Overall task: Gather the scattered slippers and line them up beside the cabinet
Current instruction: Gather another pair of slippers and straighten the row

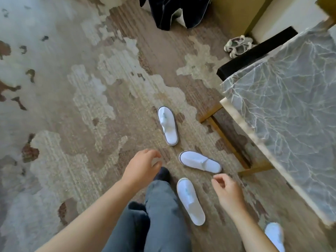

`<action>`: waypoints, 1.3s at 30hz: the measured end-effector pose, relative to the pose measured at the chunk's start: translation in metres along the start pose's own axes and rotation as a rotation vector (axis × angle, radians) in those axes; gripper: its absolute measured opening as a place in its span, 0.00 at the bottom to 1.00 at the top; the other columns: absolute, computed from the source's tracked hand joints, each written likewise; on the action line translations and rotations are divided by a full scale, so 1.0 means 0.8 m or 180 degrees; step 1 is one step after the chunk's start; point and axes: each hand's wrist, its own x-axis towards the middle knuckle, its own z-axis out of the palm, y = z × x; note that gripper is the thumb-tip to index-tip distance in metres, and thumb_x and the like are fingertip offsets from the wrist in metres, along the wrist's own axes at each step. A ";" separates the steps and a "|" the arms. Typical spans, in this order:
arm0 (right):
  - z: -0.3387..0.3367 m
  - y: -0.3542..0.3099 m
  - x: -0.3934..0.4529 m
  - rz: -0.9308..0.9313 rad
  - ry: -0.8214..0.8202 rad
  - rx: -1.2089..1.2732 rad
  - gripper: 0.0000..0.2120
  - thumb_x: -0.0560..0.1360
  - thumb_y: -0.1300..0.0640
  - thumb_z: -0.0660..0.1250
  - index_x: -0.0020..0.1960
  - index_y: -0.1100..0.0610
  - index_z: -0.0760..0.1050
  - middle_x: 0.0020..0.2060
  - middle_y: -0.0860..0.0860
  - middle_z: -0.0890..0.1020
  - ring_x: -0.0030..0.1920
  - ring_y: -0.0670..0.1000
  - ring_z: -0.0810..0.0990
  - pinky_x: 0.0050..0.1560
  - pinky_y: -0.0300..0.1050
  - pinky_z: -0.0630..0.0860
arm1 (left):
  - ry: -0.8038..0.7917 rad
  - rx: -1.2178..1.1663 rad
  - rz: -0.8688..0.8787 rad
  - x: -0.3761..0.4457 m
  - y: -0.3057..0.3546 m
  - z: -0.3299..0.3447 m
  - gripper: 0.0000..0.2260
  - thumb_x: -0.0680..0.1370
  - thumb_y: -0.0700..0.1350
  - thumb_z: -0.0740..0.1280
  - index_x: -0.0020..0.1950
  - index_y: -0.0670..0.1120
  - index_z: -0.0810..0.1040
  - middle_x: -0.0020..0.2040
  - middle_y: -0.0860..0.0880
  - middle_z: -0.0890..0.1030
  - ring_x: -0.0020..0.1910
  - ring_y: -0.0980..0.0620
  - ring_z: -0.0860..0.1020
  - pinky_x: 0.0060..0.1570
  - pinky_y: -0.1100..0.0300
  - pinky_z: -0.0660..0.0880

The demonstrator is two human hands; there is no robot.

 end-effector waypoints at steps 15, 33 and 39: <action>0.261 0.175 0.443 -0.0089 -0.0399 -0.1624 0.20 0.73 0.56 0.64 0.64 0.56 0.66 0.64 0.55 0.70 0.65 0.56 0.67 0.62 0.47 0.64 | -0.0275 -0.0267 -0.0068 0.438 -0.233 0.277 0.18 0.75 0.46 0.64 0.63 0.43 0.70 0.64 0.43 0.74 0.62 0.44 0.72 0.59 0.55 0.68; 0.344 0.310 0.515 -0.0489 0.0081 -0.2829 0.29 0.65 0.45 0.70 0.62 0.53 0.66 0.59 0.54 0.69 0.61 0.56 0.64 0.61 0.51 0.50 | 0.0291 -0.1797 -0.0942 0.546 -0.250 0.443 0.25 0.67 0.49 0.73 0.56 0.39 0.67 0.55 0.41 0.77 0.51 0.45 0.76 0.45 0.56 0.70; 0.342 0.312 0.506 -0.0445 0.0148 -0.2559 0.26 0.65 0.46 0.71 0.57 0.55 0.67 0.57 0.53 0.71 0.61 0.55 0.65 0.60 0.48 0.49 | 0.0456 -0.1447 -0.1313 0.549 -0.241 0.451 0.31 0.66 0.52 0.73 0.60 0.41 0.62 0.60 0.43 0.74 0.60 0.41 0.73 0.64 0.46 0.60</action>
